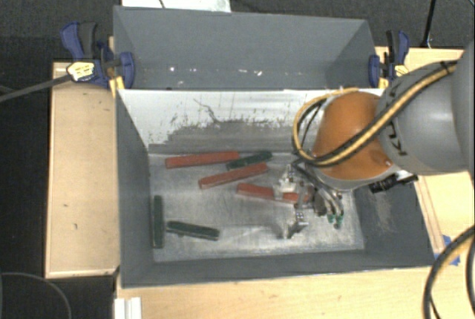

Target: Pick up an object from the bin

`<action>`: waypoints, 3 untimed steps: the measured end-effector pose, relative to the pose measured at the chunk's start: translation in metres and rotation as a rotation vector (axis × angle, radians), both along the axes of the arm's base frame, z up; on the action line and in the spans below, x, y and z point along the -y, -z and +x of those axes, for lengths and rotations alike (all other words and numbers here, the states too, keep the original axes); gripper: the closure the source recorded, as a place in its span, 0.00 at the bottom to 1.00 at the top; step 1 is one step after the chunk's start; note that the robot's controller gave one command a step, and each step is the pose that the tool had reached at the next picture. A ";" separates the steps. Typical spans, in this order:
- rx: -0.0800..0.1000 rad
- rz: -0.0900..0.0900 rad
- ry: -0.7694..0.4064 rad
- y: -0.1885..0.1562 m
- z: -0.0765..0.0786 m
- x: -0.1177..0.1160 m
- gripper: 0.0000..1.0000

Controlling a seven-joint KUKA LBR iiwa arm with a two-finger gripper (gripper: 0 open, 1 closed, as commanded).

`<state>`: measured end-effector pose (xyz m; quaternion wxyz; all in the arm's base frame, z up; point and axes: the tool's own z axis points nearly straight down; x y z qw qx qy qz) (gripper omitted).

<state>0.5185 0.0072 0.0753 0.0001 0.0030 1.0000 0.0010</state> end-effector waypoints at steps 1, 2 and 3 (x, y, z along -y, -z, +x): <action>0.000 0.000 0.001 0.000 0.000 0.000 0.00; 0.010 -0.006 -0.115 -0.003 0.069 -0.031 1.00; 0.010 -0.006 -0.114 -0.003 0.069 -0.031 1.00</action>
Offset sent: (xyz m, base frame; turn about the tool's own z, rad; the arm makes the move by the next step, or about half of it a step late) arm 0.0644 0.0336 -0.0053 -0.1215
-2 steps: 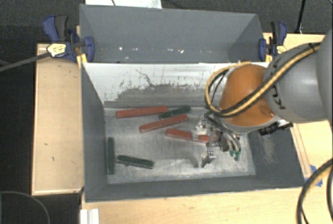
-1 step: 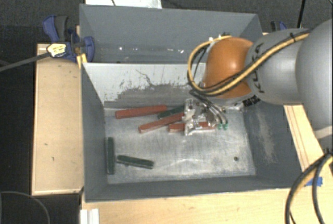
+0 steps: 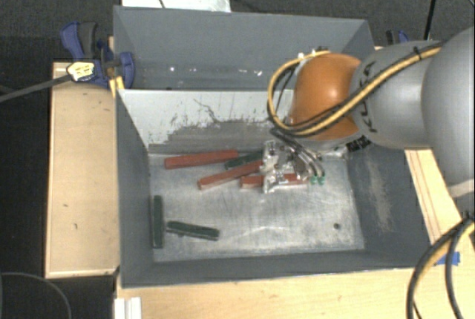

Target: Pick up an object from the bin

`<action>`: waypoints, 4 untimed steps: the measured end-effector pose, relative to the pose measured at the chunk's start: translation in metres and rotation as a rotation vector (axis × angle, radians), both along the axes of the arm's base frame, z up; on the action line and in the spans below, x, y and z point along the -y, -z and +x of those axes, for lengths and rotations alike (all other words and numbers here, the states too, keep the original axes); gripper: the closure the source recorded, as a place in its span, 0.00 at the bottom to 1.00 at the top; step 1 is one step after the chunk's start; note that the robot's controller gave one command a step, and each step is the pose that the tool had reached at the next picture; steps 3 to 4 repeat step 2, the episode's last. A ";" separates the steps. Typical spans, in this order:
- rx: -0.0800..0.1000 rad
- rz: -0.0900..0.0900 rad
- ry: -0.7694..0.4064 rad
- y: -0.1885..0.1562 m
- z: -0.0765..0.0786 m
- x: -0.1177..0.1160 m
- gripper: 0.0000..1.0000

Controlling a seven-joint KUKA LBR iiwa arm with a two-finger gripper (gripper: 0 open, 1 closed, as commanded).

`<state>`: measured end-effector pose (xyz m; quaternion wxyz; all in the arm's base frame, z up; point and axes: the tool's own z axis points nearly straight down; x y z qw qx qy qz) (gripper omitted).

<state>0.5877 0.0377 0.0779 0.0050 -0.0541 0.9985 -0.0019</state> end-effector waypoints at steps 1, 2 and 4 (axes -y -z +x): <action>-0.005 0.003 -0.061 -0.148 -0.001 -0.007 1.00; -0.007 0.004 -0.060 -0.147 -0.001 -0.007 1.00; -0.007 0.004 -0.060 -0.147 -0.001 -0.007 1.00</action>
Offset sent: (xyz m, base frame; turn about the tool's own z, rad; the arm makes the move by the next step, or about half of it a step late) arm 0.0000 0.0000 0.0000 0.0000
